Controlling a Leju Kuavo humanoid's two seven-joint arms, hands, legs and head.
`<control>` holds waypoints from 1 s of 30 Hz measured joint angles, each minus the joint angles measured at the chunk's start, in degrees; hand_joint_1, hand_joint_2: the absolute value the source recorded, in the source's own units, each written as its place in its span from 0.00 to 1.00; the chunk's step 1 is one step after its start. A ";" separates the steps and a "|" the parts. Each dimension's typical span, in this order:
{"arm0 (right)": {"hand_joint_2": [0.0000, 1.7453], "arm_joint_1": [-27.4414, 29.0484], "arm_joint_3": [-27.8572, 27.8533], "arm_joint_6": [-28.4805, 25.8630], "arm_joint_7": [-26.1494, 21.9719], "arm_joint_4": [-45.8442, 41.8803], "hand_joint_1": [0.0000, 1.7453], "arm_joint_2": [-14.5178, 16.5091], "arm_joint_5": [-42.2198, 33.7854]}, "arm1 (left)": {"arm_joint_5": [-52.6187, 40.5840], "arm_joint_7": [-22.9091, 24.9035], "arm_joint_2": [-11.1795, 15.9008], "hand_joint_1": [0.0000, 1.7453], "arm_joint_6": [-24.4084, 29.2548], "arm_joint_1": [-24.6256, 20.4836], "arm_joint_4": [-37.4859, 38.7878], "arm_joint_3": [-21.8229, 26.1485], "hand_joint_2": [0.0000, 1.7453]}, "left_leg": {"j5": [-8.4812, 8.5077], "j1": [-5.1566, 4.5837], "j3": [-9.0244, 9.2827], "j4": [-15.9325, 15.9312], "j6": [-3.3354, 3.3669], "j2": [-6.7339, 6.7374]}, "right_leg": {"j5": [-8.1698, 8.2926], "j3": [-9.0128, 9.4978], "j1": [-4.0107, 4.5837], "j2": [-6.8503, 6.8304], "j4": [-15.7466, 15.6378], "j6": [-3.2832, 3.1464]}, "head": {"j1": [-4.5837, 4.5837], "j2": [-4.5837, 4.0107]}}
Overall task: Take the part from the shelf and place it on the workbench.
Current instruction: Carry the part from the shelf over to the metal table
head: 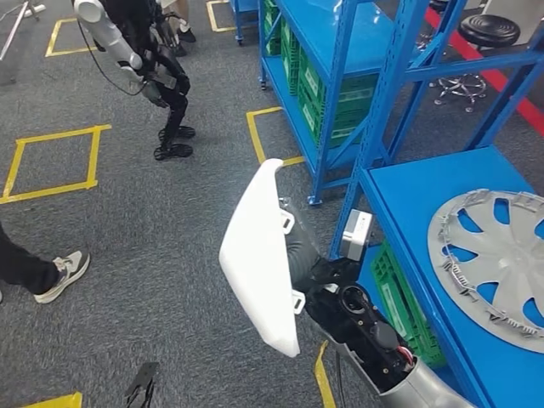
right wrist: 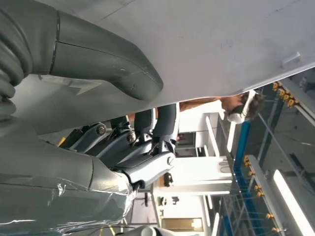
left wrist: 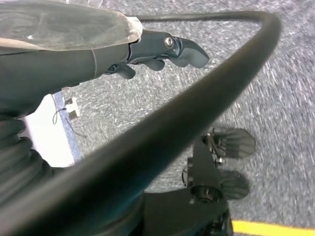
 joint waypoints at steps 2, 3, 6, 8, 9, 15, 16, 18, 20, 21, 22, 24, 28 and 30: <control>1.00 -0.06 -0.02 0.07 -0.01 -0.01 1.00 -0.01 0.00 | 0.01 -0.07 0.08 0.00 -0.05 0.16 0.01 -0.02 1.00 | 0.20 0.10 -0.31 -0.08 -0.61 -0.48 | 0.05 0.58 0.00 -0.43 -0.82 -0.02 | 0.10 0.00; 1.00 -0.11 -0.02 0.11 -0.02 -0.02 1.00 -0.01 0.00 | 0.02 -0.13 0.13 0.00 -0.10 0.26 0.02 -0.04 1.00 | 0.00 0.08 -0.41 0.14 -0.94 -0.18 | 0.29 0.75 -0.17 -0.78 -1.24 -0.11 | 0.08 0.00; 1.00 -0.41 -0.02 0.23 -0.04 -0.04 1.00 0.01 0.00 | 0.07 -0.43 0.15 0.00 -0.32 0.26 0.01 -0.16 1.00 | -3.90 0.17 -3.61 6.84 -2.09 2.14 | 0.86 1.18 -0.64 -2.16 -2.20 -0.43 | -0.93 0.00; 1.00 -0.41 0.00 0.31 0.03 -0.04 1.00 0.01 0.00 | 0.09 -0.66 0.15 0.00 -0.38 0.26 0.01 -0.24 1.00 | -7.03 0.57 -7.64 14.64 -2.85 2.76 | 0.86 1.02 -0.65 -3.24 -2.22 -0.51 | -1.62 0.00; 1.00 -0.35 0.01 0.33 0.07 -0.03 1.00 0.01 0.00 | 0.12 -0.74 0.16 0.00 -0.38 0.33 0.02 -0.26 1.00 | -7.32 0.80 -8.72 16.62 -3.16 2.92 | 0.82 0.98 -0.68 -3.77 -2.22 -0.49 | -1.86 0.00; 1.00 -0.42 0.03 0.39 0.09 -0.13 1.00 0.01 -0.01 | 0.26 -0.94 0.41 0.00 -0.45 0.43 0.02 -0.28 1.00 | 0.35 1.09 -0.25 -0.04 -3.03 5.95 | -0.09 1.10 -0.57 -5.88 -1.45 0.96 | -3.02 0.00; 1.00 -0.43 0.05 0.43 0.09 -0.17 1.00 0.02 -0.01 | 0.26 -0.96 0.41 0.00 -0.47 0.44 0.01 -0.29 1.00 | 0.23 0.88 -0.24 -0.28 -2.43 5.64 | -0.21 1.14 -0.49 -6.12 -1.41 1.25 | -2.90 0.00; 1.00 -0.46 0.08 0.51 0.10 -0.27 1.00 0.03 -0.02 | 0.26 -0.96 0.44 0.00 -0.47 0.60 0.01 -0.29 1.00 | 0.27 0.89 -0.20 -0.33 -1.37 4.90 | -0.64 1.28 -0.64 -6.30 -1.22 1.89 | -2.39 0.00; 1.00 -0.53 0.08 0.52 0.09 -0.36 1.00 0.02 -0.02 | 0.27 -0.95 0.44 0.00 -0.47 0.63 0.01 -0.29 1.00 | 0.36 1.04 -0.01 -0.49 -0.56 4.29 | -2.95 -0.03 -0.88 -5.07 2.05 2.44 | -1.92 0.00; 1.00 -0.54 0.08 0.52 0.09 -0.38 1.00 0.02 -0.02 | 0.27 -0.95 0.44 0.00 -0.47 0.59 0.01 -0.29 1.00 | 0.37 1.05 0.03 -0.52 -0.29 3.98 | -4.91 -1.62 -0.93 -4.13 5.62 2.57 | -1.52 0.00; 1.00 -0.53 0.08 0.52 0.09 -0.39 1.00 0.01 -0.02 | 0.26 -0.95 0.45 0.00 -0.46 0.56 0.01 -0.30 1.00 | 0.35 0.97 0.03 -0.51 -0.11 3.65 | -6.90 -3.55 -0.93 -3.48 9.94 2.60 | -1.09 0.00; 1.00 -0.38 0.08 0.49 0.10 -0.40 1.00 -0.02 -0.02 | 0.26 -0.96 0.46 0.00 -0.46 0.62 0.01 -0.30 1.00 | 0.33 0.78 0.04 -0.47 0.04 2.83 | -8.78 -6.62 -0.91 -2.95 16.35 2.52 | -0.46 0.00; 1.00 -0.38 0.08 0.02 0.17 -0.45 1.00 -0.04 -0.19 | 0.26 -1.84 0.37 0.00 -0.71 0.63 0.01 -0.31 1.00 | 0.26 0.65 0.39 -0.40 -0.09 0.76 | -1.82 -2.31 -0.81 -1.37 5.98 1.49 | 0.22 0.00; 1.00 -0.45 0.08 -0.20 0.24 -0.51 1.00 -0.04 -0.36 | 0.26 -2.79 0.30 0.00 -1.23 0.52 0.01 -0.31 1.00 | 0.34 0.65 0.13 -0.28 -0.52 -0.08 | -0.13 0.16 -0.71 0.16 0.40 1.09 | 0.43 0.00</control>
